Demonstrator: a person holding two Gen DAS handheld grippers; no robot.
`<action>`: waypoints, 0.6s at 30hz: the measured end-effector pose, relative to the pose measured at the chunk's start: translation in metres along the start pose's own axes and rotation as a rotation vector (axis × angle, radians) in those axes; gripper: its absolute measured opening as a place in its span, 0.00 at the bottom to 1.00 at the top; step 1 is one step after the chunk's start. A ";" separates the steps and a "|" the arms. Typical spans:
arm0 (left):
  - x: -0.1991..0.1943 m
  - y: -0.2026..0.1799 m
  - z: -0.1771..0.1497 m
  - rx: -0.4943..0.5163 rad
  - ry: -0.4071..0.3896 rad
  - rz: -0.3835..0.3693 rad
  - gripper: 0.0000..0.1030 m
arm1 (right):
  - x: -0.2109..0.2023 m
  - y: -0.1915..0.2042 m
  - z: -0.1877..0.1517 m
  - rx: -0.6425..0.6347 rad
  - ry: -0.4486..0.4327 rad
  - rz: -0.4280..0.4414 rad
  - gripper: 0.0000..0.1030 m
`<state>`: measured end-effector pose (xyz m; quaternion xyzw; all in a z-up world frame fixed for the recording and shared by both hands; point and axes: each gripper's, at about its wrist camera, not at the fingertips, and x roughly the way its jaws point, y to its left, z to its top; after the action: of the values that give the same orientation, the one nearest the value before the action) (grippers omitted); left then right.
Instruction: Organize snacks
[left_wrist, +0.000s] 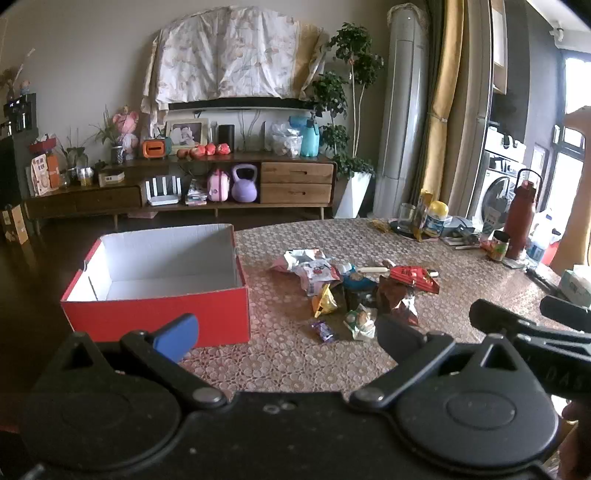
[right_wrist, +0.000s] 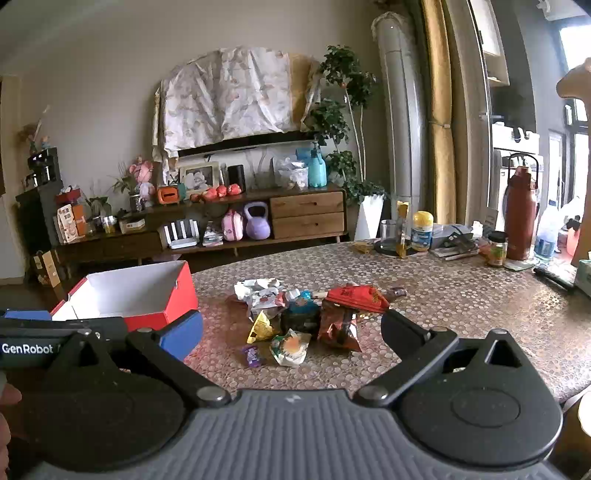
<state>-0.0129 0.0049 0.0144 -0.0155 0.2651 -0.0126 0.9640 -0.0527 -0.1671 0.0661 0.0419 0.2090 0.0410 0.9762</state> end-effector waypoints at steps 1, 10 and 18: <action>0.000 0.000 0.000 0.000 0.001 0.001 1.00 | -0.001 0.001 0.000 0.001 0.000 -0.002 1.00; -0.003 0.002 -0.005 -0.001 0.009 -0.009 1.00 | -0.005 0.002 -0.001 -0.002 0.005 -0.006 1.00; 0.000 0.005 -0.009 -0.012 0.032 -0.009 1.00 | -0.002 0.003 -0.004 0.004 0.033 -0.009 1.00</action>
<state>-0.0177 0.0100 0.0069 -0.0223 0.2806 -0.0159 0.9594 -0.0567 -0.1643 0.0638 0.0421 0.2251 0.0370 0.9727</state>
